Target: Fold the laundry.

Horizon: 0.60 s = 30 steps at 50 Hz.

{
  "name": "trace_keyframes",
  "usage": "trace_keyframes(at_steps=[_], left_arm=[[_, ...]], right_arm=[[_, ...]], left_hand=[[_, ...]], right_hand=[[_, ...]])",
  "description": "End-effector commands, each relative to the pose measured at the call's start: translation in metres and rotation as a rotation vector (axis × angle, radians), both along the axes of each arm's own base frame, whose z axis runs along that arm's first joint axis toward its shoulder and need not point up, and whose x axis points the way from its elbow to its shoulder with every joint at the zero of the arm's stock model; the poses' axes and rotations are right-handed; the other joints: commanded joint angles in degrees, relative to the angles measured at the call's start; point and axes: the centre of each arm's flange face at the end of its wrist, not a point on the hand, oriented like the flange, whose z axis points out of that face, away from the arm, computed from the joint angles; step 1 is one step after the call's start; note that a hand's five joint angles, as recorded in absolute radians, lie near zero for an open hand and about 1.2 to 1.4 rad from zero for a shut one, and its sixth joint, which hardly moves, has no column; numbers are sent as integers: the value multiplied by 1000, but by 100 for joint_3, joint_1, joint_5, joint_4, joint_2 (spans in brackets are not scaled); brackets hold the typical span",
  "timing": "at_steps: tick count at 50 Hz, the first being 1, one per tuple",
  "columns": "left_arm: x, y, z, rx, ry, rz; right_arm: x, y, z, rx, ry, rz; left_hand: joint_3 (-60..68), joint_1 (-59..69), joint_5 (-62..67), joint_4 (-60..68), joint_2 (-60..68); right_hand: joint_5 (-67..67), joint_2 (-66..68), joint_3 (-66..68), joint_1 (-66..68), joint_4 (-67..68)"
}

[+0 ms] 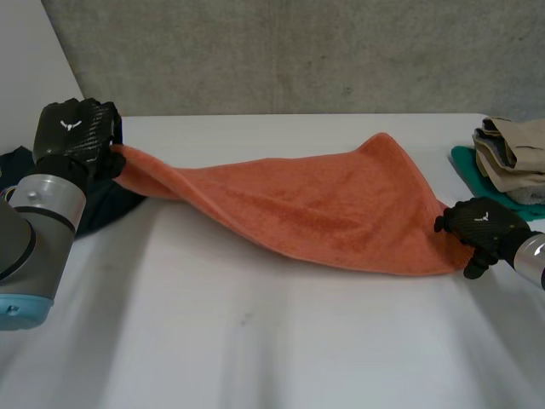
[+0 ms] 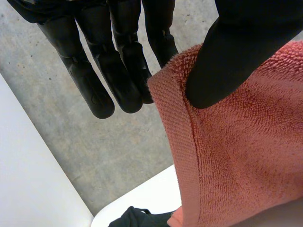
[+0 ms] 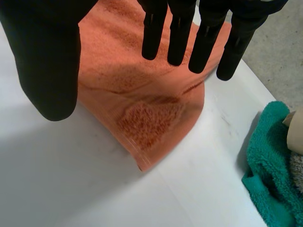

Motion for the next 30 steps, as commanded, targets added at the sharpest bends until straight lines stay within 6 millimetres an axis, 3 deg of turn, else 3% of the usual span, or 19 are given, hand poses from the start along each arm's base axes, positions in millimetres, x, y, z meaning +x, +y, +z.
trace_keyframes(at_steps=[1,17,21,24,28,30], left_arm=[[1,-1,-3,7,0,4],[9,-6,-4,18,11,28],[11,-6,-5,24,10,34],[13,-5,-7,35,6,39],[16,-1,-13,83,-10,48],[18,8,-22,148,-34,47]], right_arm=[[-4,-11,-8,-35,1,-7],[1,-25,-18,-67,8,1],[4,-29,-15,-88,-5,-11],[7,-33,-10,-106,-36,-29],[9,-33,-1,-99,-49,-46],[9,-23,8,-64,-37,-50]], left_hand=[[1170,1536,1407,1131,1142],[1170,1536,1407,1131,1142],[1170,1536,1407,1131,1142],[1170,1536,1407,1131,1142],[1170,1536,1407,1131,1142],[1170,1536,1407,1131,1142]], right_hand=[[730,972,784,778,761],[1520,1762,1574,1567,1550],[2443,2685,2497,2491,2473],[5250,5492,5304,5298,5280],[5257,5500,5311,5305,5288],[5257,5500,5311,5305,5288]])
